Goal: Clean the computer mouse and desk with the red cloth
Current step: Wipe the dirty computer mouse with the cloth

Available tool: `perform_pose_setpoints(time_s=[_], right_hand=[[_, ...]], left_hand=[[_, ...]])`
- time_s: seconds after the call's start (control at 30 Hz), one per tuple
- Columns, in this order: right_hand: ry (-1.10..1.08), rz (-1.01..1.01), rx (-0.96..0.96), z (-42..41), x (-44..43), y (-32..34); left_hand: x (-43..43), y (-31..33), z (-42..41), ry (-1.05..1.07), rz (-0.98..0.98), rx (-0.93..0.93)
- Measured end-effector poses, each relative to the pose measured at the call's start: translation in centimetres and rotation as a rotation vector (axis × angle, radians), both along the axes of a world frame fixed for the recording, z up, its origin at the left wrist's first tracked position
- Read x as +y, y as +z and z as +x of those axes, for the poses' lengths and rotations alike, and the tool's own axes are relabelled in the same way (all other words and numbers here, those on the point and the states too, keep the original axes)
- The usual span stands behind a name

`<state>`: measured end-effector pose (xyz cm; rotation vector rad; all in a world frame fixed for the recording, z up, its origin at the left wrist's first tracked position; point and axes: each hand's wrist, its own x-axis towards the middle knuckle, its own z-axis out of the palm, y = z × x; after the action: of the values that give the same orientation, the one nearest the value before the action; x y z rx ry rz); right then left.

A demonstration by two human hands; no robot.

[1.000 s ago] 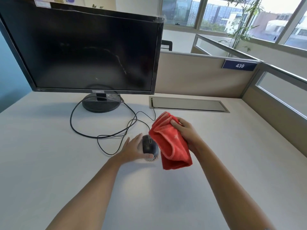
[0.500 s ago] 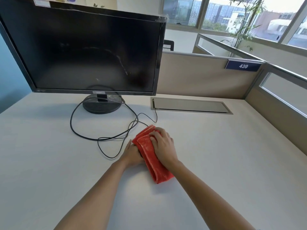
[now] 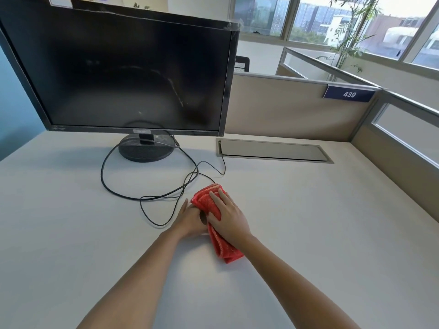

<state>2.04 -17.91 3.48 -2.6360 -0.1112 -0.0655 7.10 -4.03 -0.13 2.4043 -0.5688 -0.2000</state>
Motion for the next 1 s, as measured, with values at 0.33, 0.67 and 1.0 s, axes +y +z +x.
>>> perform_pose_setpoints(time_s=[0.33,0.67,1.0], right_hand=[[-0.102,0.212,-0.258,1.3,-4.0,3.7],[0.232,-0.366,-0.150,2.1,-3.6,1.8],[0.033,-0.355,-0.293,3.4,-2.7,3.4]], left_hand=[[0.2,0.1,-0.4,-0.015,-0.093,0.024],[-0.4,1.4,-0.6,0.058,-0.148,0.113],[-0.2,0.9,-0.7,0.029,-0.155,0.089]])
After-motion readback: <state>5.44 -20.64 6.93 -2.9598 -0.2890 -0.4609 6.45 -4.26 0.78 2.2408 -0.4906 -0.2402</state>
